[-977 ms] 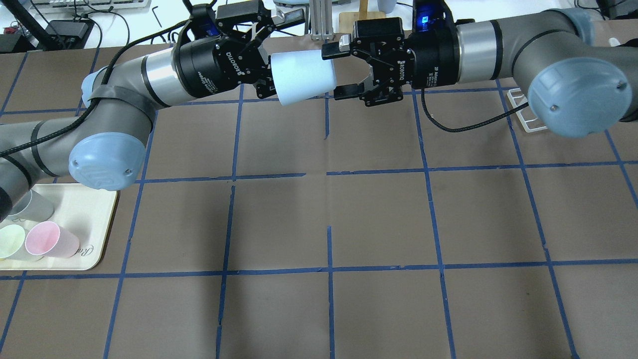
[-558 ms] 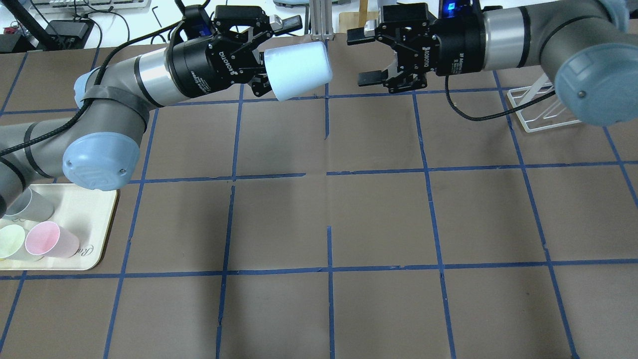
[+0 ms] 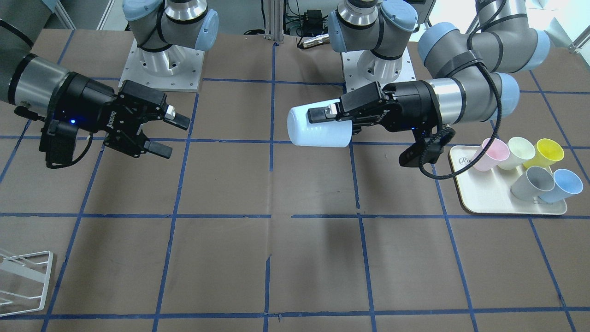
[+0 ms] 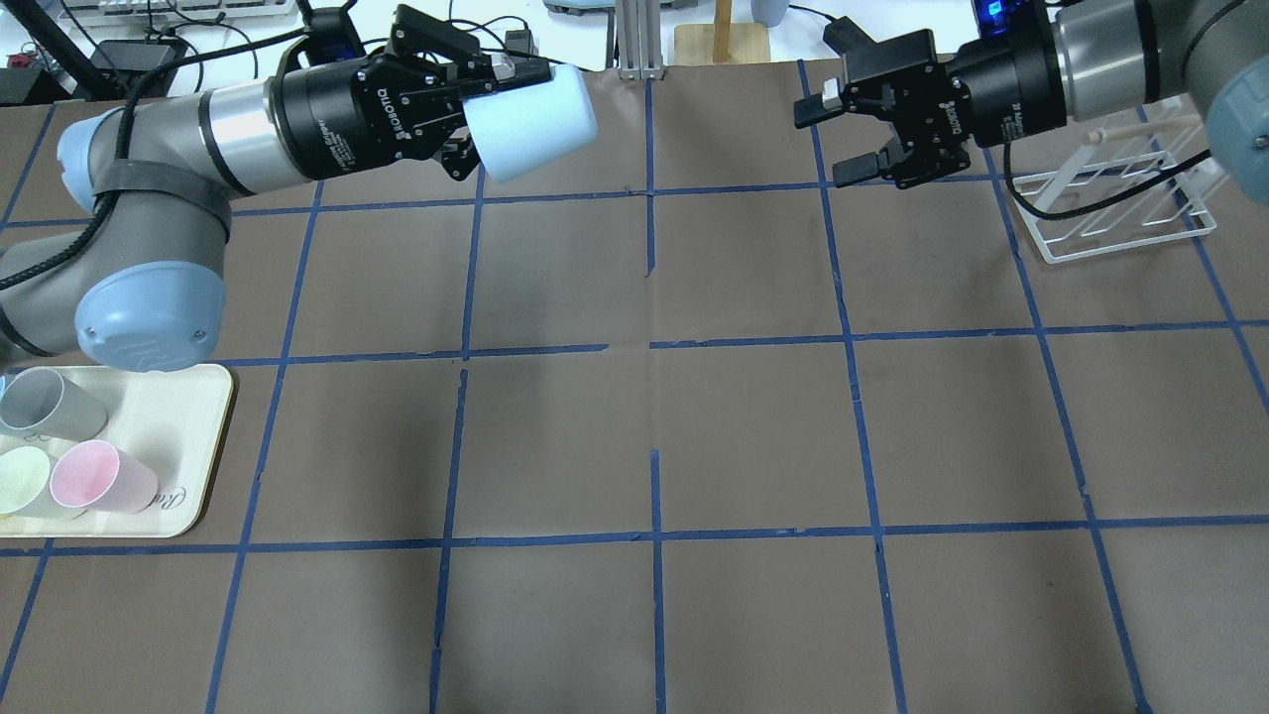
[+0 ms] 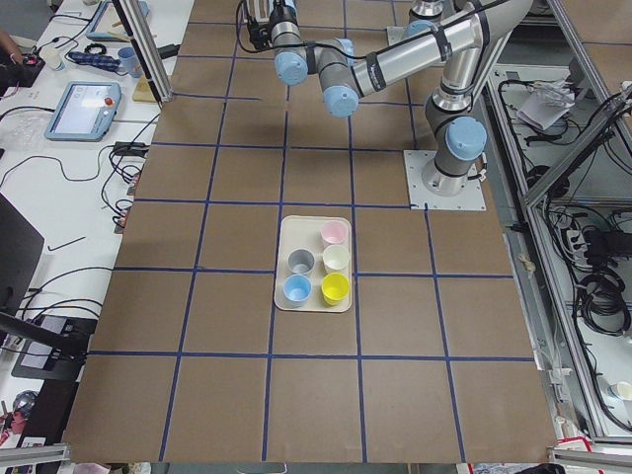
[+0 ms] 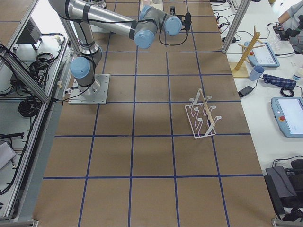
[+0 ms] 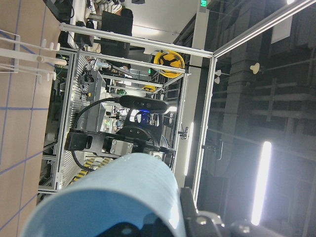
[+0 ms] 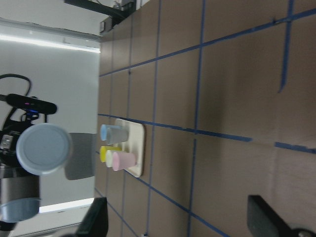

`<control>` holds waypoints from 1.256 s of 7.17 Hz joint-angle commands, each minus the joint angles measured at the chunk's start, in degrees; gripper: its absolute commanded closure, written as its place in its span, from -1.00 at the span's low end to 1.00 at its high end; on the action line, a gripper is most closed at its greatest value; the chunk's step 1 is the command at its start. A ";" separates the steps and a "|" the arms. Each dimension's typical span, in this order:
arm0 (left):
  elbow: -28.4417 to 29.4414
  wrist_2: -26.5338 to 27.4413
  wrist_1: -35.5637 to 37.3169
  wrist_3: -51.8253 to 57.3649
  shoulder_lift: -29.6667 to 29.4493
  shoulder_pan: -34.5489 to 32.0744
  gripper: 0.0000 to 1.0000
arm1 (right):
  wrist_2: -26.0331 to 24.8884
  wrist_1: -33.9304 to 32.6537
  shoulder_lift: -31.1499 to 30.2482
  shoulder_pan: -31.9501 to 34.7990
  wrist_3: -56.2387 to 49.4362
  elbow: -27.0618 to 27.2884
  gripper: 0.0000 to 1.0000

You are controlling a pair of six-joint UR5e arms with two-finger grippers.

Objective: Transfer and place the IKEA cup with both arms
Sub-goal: 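Open the right gripper and pull it back while the left gripper carries the cup away, then turn the cup upright and lower it onto the white tray with the left gripper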

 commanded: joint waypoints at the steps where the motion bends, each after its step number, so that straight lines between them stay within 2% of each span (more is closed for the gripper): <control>1: 0.85 17.85 1.83 -3.09 0.51 3.52 1.00 | -23.17 -6.61 -0.33 -1.80 0.09 -0.17 -1.00; 2: 1.98 27.34 1.83 -2.90 0.51 4.31 1.00 | -32.16 -7.51 -0.42 -1.36 1.57 -1.12 -1.00; 3: 3.73 33.44 1.14 -2.73 0.59 5.01 1.00 | -38.86 -6.83 0.27 0.03 5.67 -4.35 -1.00; 4: 5.93 42.46 -0.87 1.71 0.60 5.28 1.00 | -41.19 -6.56 1.67 3.27 7.80 -7.34 -1.00; 6: 11.11 63.46 -16.29 23.46 0.86 7.29 1.00 | -51.53 -7.60 4.39 13.88 18.58 -9.04 -1.00; 7: 12.53 68.08 -21.58 31.56 0.77 11.13 1.00 | -52.89 -7.61 4.06 15.76 21.85 -10.09 -1.00; 8: 11.93 78.05 -21.37 43.21 -0.62 14.74 1.00 | -52.03 -7.78 3.97 15.17 22.41 -11.75 -1.00; 9: 11.84 84.59 -20.85 51.16 -1.42 16.78 1.00 | -52.81 -7.79 4.06 14.21 22.41 -12.99 -1.00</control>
